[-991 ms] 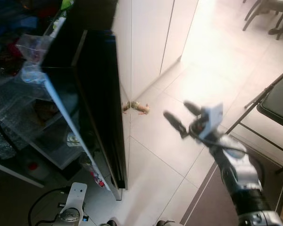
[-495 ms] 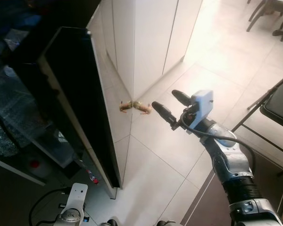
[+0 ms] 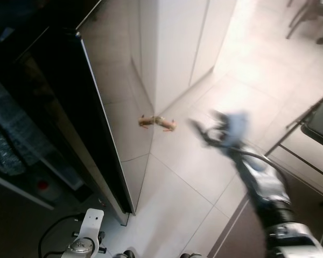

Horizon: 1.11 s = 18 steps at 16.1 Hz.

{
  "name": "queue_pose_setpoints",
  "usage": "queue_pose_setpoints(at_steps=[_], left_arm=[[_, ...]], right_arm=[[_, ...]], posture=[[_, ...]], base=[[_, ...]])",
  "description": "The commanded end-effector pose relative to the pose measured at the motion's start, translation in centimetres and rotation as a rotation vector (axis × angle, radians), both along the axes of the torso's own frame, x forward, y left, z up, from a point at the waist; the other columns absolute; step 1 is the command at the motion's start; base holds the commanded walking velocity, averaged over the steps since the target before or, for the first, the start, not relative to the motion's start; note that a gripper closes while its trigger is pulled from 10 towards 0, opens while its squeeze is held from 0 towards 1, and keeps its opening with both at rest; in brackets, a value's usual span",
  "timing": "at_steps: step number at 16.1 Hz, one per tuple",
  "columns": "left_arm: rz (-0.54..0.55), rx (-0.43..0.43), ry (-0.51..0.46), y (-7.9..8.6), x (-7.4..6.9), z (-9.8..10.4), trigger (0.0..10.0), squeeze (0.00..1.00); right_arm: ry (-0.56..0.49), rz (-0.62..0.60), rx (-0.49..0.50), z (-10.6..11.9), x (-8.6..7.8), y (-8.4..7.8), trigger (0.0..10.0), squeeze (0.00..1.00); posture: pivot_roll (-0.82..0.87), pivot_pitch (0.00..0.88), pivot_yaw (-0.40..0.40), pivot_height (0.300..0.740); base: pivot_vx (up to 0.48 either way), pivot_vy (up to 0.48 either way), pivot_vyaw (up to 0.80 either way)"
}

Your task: Restocking fridge

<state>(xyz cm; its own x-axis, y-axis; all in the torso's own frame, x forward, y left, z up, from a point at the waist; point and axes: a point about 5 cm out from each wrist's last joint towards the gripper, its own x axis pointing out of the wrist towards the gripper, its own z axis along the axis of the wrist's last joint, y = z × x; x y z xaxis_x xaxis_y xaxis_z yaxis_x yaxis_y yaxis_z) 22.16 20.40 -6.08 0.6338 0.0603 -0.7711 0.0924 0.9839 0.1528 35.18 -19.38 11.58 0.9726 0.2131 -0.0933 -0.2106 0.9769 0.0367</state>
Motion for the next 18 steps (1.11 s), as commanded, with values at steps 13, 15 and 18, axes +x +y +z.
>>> queue_pose_setpoints(at_steps=[13,15,18], left_arm=[[-0.079,-0.028,-0.082,-0.2,-0.2,0.2,10.0,0.00],[-0.072,-0.042,-0.119,-0.3,0.0,0.3,10.0,0.00],[-0.086,-0.066,-0.159,-0.5,0.2,0.6,10.0,0.00]], right_arm=[[1.017,-0.394,-0.218,-21.1,-21.0,-3.2,10.0,0.00],[1.061,-0.362,-0.232,-21.7,-22.3,-2.6,10.0,0.00],[1.072,-0.338,-0.238,-22.0,-22.8,-2.0,10.0,0.00]], posture=[[-0.16,0.177,-0.029,0.740],[-0.16,0.174,-0.029,0.740],[-0.16,0.171,-0.030,0.740]], base=[[0.000,0.000,0.00],[0.000,0.000,0.00],[0.000,0.000,0.00]])
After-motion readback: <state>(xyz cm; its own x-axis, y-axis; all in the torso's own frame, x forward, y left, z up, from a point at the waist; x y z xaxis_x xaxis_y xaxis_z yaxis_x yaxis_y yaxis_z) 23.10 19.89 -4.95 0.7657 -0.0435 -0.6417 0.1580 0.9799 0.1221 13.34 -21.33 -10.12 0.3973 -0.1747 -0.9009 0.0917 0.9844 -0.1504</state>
